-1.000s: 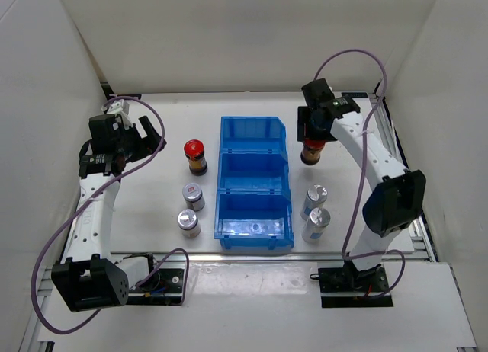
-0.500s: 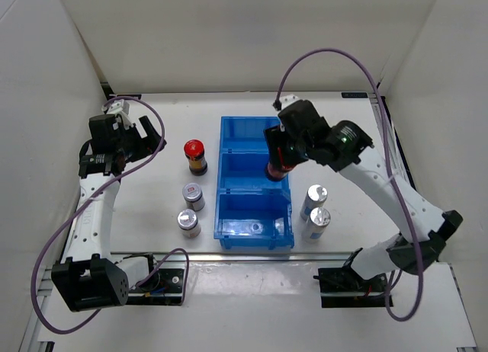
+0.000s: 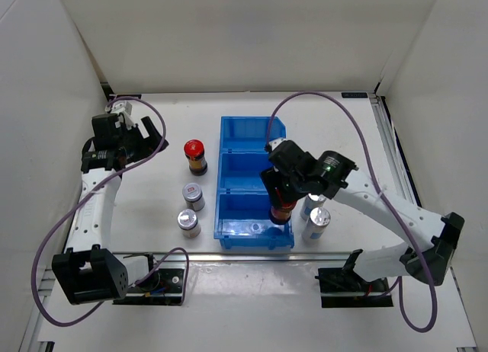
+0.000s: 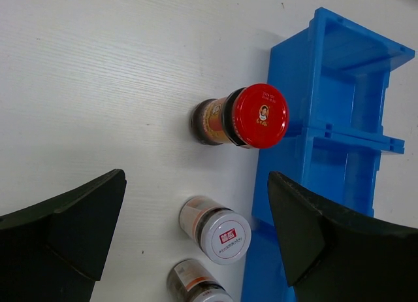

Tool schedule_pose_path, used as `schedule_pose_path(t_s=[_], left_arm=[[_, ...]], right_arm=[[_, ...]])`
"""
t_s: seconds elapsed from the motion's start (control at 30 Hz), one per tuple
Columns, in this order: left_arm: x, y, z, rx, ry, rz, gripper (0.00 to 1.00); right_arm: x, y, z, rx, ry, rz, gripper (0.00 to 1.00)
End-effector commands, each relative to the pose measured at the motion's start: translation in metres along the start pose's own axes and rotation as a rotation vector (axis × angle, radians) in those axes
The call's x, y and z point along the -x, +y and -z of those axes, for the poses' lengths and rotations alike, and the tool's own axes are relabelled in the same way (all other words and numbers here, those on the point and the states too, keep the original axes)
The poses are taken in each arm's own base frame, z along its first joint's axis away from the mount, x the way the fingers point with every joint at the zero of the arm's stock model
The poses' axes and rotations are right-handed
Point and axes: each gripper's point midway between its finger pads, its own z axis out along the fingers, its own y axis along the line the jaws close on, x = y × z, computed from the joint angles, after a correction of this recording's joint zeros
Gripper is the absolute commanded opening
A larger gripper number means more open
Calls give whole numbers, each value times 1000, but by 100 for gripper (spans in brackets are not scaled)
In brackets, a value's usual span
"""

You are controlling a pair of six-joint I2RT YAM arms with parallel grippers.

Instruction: Organize the condiment bottles

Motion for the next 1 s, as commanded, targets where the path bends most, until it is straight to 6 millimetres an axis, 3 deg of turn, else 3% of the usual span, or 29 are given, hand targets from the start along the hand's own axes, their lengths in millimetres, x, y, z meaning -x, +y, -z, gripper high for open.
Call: schedule_pose_path(t_s=[0.0, 0.33, 0.4, 0.47, 0.57, 0.6, 0.7, 0.73, 0.77, 0.87, 0.97], left_arm=[[3, -6, 0, -34, -1, 1, 100], [0, -11, -11, -82, -23, -18, 100], [-1, -12, -12, -86, -2, -25, 100], [0, -37, -10, -199, -15, -35, 100], [-4, -55, -4, -237, -80, -65, 100], [4, -60, -3, -264, -131, -94, 100], [-6, -80, -2, -345, -130, -154, 100], [5, -86, -2, -323, -148, -174, 100], [-6, -95, -16, -315, -92, -206, 100], [-12, -99, -45, -199, -21, -248, 100], [-23, -87, -71, -119, 35, -216, 100]], right_arm=[[26, 15, -10, 48, -114, -48, 0], [1, 15, -69, -3, -45, -84, 0], [-2, 13, -76, -21, -35, -81, 5], [-9, 11, -82, -38, 2, -73, 15], [-4, 9, -76, -40, -16, -65, 44], [-1, 7, -71, -44, -38, -69, 65], [2, 5, -65, -46, -63, -64, 89], [2, 5, -64, -46, -63, -64, 100], [7, 6, -60, -39, -79, -68, 100], [17, 10, -41, -5, -122, -62, 100], [23, 7, -20, 1, -158, -70, 100]])
